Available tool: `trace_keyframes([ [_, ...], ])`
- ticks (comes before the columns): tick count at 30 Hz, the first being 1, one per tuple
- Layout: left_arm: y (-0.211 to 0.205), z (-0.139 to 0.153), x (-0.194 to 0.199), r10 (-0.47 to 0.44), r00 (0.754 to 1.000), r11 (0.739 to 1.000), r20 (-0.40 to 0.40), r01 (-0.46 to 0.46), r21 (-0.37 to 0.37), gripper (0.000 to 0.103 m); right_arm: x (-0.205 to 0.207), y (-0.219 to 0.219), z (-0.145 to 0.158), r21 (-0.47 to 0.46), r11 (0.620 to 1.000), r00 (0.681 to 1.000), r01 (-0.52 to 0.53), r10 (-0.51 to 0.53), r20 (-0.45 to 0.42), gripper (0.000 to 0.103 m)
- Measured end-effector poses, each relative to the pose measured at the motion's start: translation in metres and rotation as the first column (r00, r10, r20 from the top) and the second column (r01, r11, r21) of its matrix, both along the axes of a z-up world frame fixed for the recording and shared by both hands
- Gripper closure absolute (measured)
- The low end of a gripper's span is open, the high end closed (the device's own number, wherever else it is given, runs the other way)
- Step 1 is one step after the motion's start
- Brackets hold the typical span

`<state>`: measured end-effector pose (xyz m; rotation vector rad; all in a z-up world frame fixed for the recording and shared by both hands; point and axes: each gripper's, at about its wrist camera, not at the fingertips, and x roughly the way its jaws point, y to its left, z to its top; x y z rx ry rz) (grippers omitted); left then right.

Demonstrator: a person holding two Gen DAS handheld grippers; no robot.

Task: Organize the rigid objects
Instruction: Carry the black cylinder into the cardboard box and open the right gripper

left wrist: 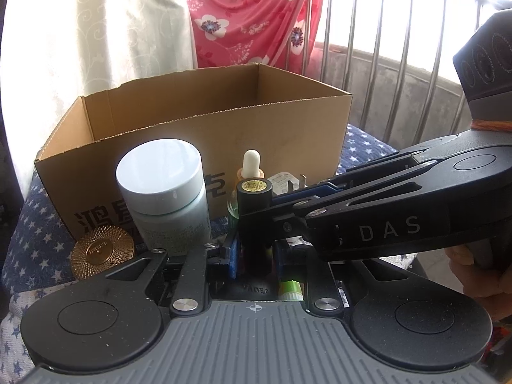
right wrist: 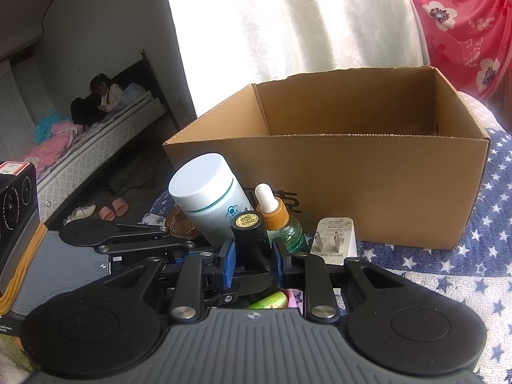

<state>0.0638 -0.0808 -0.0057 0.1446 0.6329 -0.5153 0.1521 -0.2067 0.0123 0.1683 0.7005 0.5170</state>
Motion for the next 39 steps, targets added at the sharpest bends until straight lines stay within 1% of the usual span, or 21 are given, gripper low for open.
trace_keyframes([
  [4,0.000,0.007,-0.007,0.004,1.000,1.000,0.023,-0.004,-0.005,0.083,-0.009,0.004,0.007,-0.005,1.000,1.000,0.003,-0.003,0.025,0.077],
  [8,0.003,0.023,-0.017,0.010,0.998,1.000,0.061,-0.008,-0.027,0.083,-0.021,0.007,0.024,-0.003,1.000,0.998,0.010,-0.010,0.057,0.077],
  [13,0.012,0.056,-0.021,0.014,0.990,0.999,0.143,-0.007,-0.047,0.083,-0.027,0.019,0.065,-0.015,1.000,0.989,0.003,0.000,0.150,0.077],
  [16,0.017,0.080,-0.010,0.016,0.983,0.999,0.182,-0.008,-0.045,0.083,-0.013,0.026,0.093,-0.006,1.000,0.985,-0.016,0.017,0.172,0.077],
  [18,0.022,0.093,0.003,0.025,0.983,0.999,0.183,-0.018,-0.041,0.083,0.005,0.031,0.108,0.008,0.999,0.986,-0.040,0.038,0.160,0.077],
  [21,0.030,0.103,0.034,0.034,0.990,0.999,0.137,-0.029,-0.038,0.083,0.046,0.038,0.121,0.048,0.997,0.995,-0.063,0.059,0.074,0.077],
  [24,0.035,0.101,0.077,0.041,0.998,0.999,0.056,-0.040,-0.026,0.083,0.099,0.043,0.118,0.085,0.994,0.996,-0.065,0.070,-0.050,0.077],
  [27,0.040,0.087,0.121,0.058,0.997,0.998,-0.055,-0.058,-0.014,0.083,0.151,0.048,0.100,0.103,0.993,0.980,-0.053,0.071,-0.185,0.077],
  [29,0.044,0.074,0.147,0.070,0.989,0.997,-0.129,-0.071,-0.005,0.083,0.180,0.050,0.081,0.103,0.994,0.960,-0.041,0.068,-0.270,0.077],
  [31,0.045,0.061,0.166,0.088,0.979,0.996,-0.182,-0.086,0.016,0.083,0.207,0.052,0.066,0.101,0.994,0.938,-0.034,0.066,-0.339,0.077],
  [34,0.048,0.048,0.184,0.114,0.970,0.993,-0.215,-0.101,0.068,0.083,0.233,0.058,0.042,0.090,0.996,0.908,-0.025,0.060,-0.414,0.077],
  [36,0.047,0.042,0.197,0.147,0.962,0.987,-0.232,-0.129,0.092,0.082,0.247,0.064,0.031,0.073,0.997,0.894,-0.019,0.050,-0.446,0.077],
  [38,0.051,0.039,0.206,0.191,0.957,0.980,-0.217,-0.172,0.101,0.081,0.260,0.068,0.026,0.046,0.999,0.884,-0.007,0.028,-0.467,0.076],
  [39,0.053,0.040,0.208,0.210,0.955,0.976,-0.210,-0.192,0.104,0.080,0.265,0.068,0.024,0.037,0.999,0.884,0.001,0.016,-0.466,0.075],
])
